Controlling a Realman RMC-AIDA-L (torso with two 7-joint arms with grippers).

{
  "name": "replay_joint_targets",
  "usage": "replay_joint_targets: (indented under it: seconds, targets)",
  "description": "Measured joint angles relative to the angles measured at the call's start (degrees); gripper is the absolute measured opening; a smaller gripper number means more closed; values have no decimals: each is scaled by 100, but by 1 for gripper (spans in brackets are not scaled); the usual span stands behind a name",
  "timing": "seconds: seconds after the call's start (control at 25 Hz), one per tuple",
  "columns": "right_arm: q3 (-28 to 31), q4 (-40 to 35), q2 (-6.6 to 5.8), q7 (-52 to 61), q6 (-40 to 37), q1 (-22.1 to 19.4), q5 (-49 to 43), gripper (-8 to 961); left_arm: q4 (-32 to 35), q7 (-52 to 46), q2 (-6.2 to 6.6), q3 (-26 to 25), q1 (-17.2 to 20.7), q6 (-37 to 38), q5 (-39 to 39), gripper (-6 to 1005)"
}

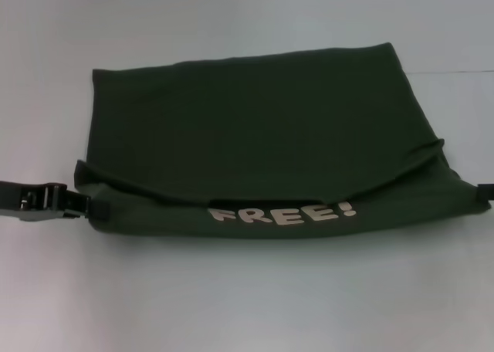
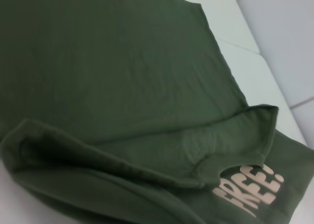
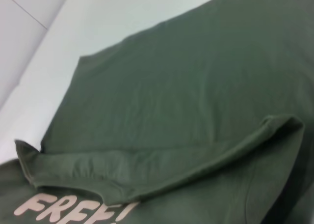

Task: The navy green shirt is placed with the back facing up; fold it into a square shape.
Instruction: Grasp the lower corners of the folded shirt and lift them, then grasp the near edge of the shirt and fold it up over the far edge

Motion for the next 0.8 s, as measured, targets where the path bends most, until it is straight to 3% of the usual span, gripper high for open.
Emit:
replay_joint_targets:
  seconds: [0.24,0.44,0.6,0.8]
  targets:
    - [197,-47,-30,-190,-367,-394,400,24,58,-9,47,-97,7,473,39,49]
    - [276,-10,-53,-274,-327,-436,684,24,25,-25,120,-601,-95,388,-106,49]
    - [409,2,-79,-290,-78,-308,1043,24,-2,-120,141,-891,-169,-115,-460,49]
    - [393,154,-55,-301,751,181,1214,23,-261,-70,75,-820,-256,-1154,-1080,48]
